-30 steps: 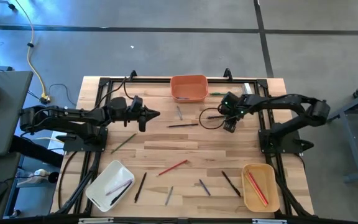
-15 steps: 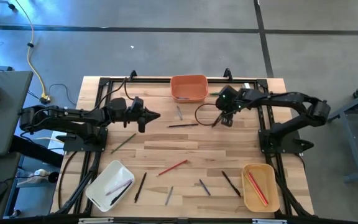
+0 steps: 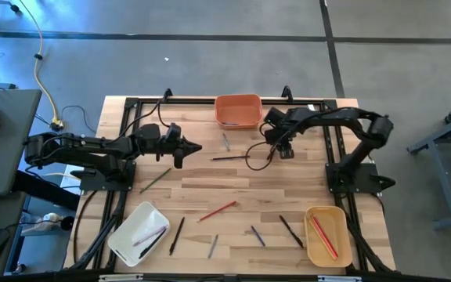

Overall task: Sort crayons/erasers/pens/pencils in bins
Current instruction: Put the black pen into the white bin

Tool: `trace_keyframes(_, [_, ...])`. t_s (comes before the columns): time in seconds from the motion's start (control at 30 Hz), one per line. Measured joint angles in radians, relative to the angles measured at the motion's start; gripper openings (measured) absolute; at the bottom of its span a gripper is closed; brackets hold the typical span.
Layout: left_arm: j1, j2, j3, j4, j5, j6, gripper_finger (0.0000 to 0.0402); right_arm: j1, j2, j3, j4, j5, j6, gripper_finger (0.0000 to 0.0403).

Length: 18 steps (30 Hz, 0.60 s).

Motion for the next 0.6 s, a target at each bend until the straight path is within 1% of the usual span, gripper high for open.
trace_keyframes(0.07, [-0.005,0.000,0.000,0.004,-0.001,0.005,0.0000,0.000,0.032,0.024,-0.001,0.000,-0.027,0.0177])
trace_keyframes(0.2, [-0.006,0.000,0.000,-0.001,-0.005,0.005,0.0000,0.000,0.097,0.063,-0.036,-0.025,-0.028,0.0176])
trace_keyframes(0.3, [-0.006,0.000,0.000,-0.001,-0.005,0.002,0.0000,0.000,0.127,0.079,-0.067,-0.027,-0.027,0.0163])
trace_keyframes(0.43, [-0.006,0.000,0.000,-0.002,-0.020,-0.022,0.0000,0.000,0.132,0.093,-0.090,-0.032,0.028,0.0126])
trace_keyframes(0.6, [-0.004,0.000,0.000,-0.004,-0.075,-0.061,0.0000,-0.002,0.129,0.091,-0.099,-0.097,0.162,0.0068])
